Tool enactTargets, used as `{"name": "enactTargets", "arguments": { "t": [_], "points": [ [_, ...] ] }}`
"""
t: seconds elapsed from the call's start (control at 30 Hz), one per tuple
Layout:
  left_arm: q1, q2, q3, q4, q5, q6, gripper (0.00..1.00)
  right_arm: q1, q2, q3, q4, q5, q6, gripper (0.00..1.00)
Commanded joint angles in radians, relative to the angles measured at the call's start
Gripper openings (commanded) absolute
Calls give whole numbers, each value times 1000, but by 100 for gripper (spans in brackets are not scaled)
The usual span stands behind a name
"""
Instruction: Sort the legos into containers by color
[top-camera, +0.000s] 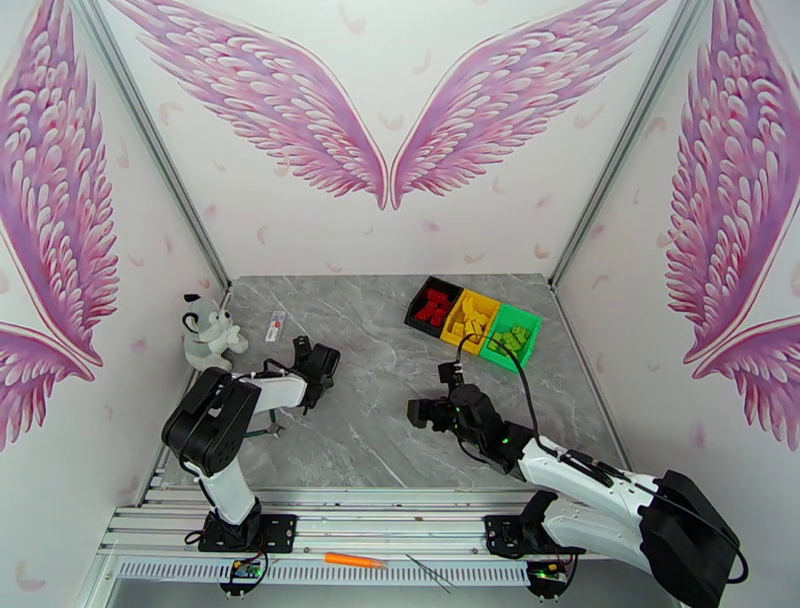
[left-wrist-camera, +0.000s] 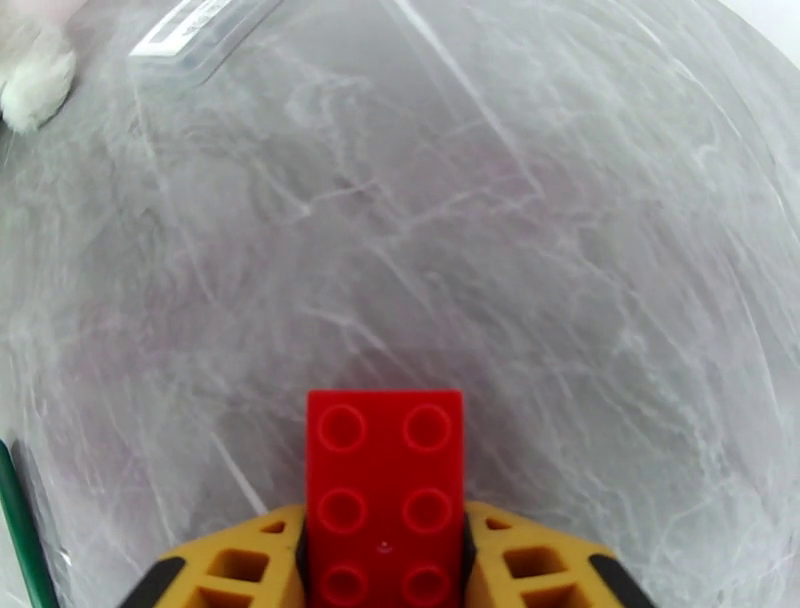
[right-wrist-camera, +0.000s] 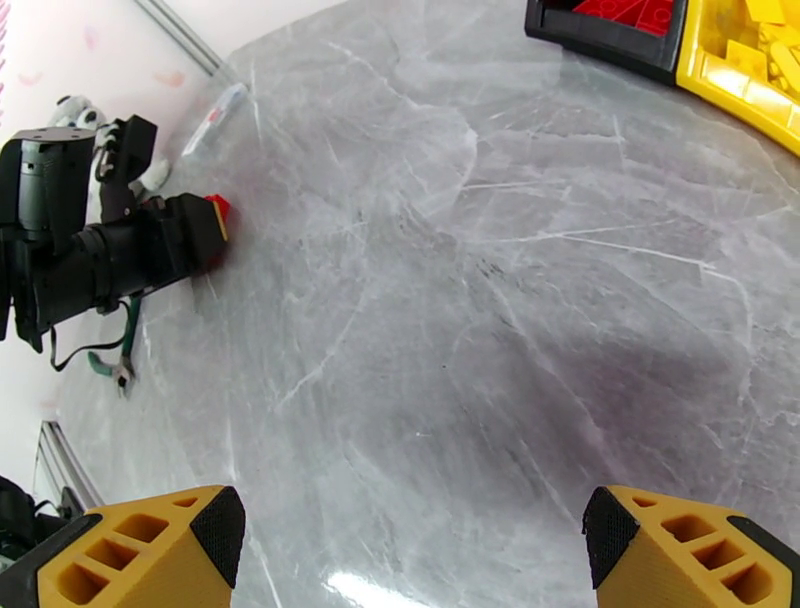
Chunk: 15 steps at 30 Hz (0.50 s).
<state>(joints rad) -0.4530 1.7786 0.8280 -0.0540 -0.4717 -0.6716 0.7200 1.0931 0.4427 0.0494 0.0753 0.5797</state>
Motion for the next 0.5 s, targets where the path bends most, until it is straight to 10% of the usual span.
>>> {"name": "enactTargets", "arguments": {
  "t": [0.0,0.47],
  "points": [
    [-55,28,55,23,162,44,25,-33,-4,5,-70,72,17,98],
    [-129,264,530,261,643,121,21,-213,-123,-57,-176,55,111,99]
  ]
}}
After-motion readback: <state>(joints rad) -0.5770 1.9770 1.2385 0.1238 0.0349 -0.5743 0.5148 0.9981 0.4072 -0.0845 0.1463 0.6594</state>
